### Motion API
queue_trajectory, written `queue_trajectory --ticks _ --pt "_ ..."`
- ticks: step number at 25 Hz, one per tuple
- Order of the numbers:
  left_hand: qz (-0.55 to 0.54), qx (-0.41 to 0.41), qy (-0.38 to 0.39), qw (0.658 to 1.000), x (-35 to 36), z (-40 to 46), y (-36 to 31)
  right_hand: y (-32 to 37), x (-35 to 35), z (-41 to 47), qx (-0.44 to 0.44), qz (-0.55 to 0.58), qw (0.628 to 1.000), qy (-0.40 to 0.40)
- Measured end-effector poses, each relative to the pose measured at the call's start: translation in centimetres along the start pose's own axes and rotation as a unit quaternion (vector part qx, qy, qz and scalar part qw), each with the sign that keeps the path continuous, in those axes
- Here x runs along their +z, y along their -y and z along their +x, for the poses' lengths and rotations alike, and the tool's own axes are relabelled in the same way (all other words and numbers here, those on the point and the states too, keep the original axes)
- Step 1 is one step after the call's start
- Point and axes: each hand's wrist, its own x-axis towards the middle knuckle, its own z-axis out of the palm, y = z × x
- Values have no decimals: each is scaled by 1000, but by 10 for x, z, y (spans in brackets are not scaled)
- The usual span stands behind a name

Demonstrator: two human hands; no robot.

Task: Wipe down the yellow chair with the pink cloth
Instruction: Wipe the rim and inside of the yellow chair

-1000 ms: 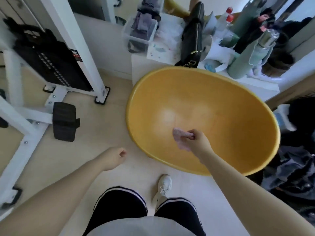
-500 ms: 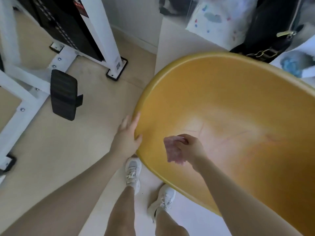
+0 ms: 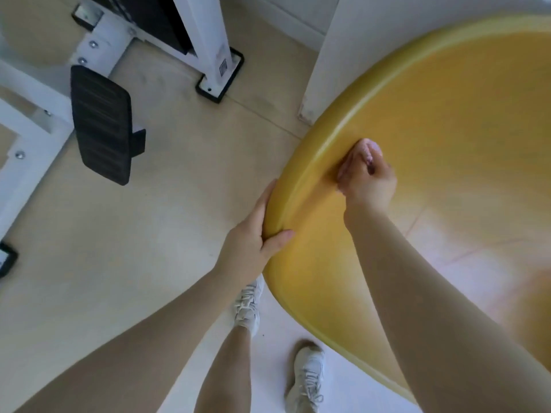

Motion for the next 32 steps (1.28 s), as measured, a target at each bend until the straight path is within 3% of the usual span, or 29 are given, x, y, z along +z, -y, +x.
queue_trajectory --ticks 2,4,7,10,15,17,20,22,24,27,32 --pt "-6 10 -40 999 9 -3 4 -3 8 -18 2 101 995 -2" --pt "-17 45 -83 995 17 -3 8 -9 12 -39 -42 130 991 -2" --pt "-31 110 -143 983 30 0 21 -25 10 -89 -184 157 968 66" --pt "-47 168 -193 966 38 4 34 -61 13 -127 -348 145 918 124" --pt "2 255 -256 932 46 7 42 -71 43 -75 -482 118 868 30" --pt "-5 259 -260 930 51 6 41 -58 47 -34 -458 117 881 -10" --pt "-54 257 -286 922 60 6 38 -41 38 -10 -377 146 915 10" --pt "-81 240 -299 920 66 4 34 -50 38 -43 -405 164 898 43" --pt "-78 217 -321 919 70 -1 31 -76 37 -103 -467 185 860 94" --pt "-65 185 -347 917 77 -8 33 -99 33 -142 -446 233 854 131" --pt "-63 174 -364 913 82 -7 37 -80 40 -49 -486 149 861 35"
